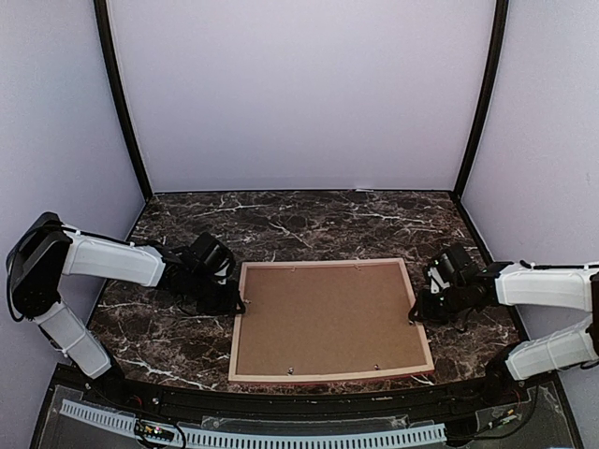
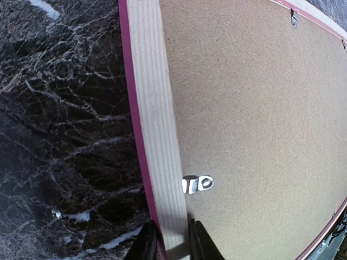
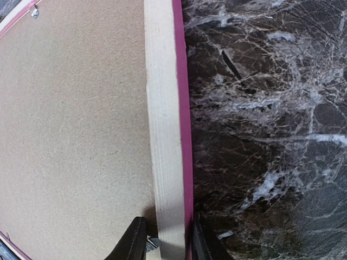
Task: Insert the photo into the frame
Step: Press the fastener onto the backboard.
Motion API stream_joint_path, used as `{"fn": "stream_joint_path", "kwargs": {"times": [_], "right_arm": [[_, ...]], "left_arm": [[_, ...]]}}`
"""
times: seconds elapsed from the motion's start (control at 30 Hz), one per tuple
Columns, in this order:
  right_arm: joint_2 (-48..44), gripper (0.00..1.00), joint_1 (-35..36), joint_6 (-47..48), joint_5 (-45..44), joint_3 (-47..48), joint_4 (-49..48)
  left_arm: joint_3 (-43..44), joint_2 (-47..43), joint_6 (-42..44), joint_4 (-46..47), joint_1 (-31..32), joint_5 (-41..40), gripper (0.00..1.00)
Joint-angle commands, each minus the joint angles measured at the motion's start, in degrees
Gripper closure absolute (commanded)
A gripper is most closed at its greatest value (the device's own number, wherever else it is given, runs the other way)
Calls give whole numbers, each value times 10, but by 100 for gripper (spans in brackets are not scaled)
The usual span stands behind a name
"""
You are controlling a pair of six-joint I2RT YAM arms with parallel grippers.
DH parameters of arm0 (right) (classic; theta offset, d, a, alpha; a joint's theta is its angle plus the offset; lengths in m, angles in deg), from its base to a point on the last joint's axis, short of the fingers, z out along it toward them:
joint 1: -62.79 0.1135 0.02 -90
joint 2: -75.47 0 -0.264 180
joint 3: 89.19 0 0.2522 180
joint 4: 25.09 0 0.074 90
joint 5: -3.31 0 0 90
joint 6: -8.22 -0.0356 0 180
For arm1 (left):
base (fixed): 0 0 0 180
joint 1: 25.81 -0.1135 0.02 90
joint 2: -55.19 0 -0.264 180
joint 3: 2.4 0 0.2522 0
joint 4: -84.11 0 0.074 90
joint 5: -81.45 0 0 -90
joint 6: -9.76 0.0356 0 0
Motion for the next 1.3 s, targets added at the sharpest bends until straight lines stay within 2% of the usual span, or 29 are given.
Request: {"fn": "stream_joint_path", "kwargs": {"times": [0.0, 0.27, 0.33, 0.47, 0.57, 0.93, 1.27], "right_arm": [[-16, 71, 11, -6, 28, -9, 11], [-19, 74, 12, -12, 45, -12, 17], [-22, 70, 13, -15, 41, -10, 23], [-31, 57, 13, -23, 26, -2, 35], [-34, 53, 14, -26, 26, -2, 38], [-13, 57, 17, -29, 23, -7, 20], [5, 65, 17, -27, 18, -4, 10]], "left_arm": [[-7, 10, 2, -6, 5, -5, 77], [-7, 9, 1, -9, 5, -7, 78], [-7, 9, 0, -9, 5, -8, 77], [-7, 9, -2, -7, 5, -6, 77], [-5, 9, 0, -6, 5, -6, 77], [-4, 13, 2, -5, 6, -4, 77], [-6, 14, 3, -3, 6, -2, 77]]}}
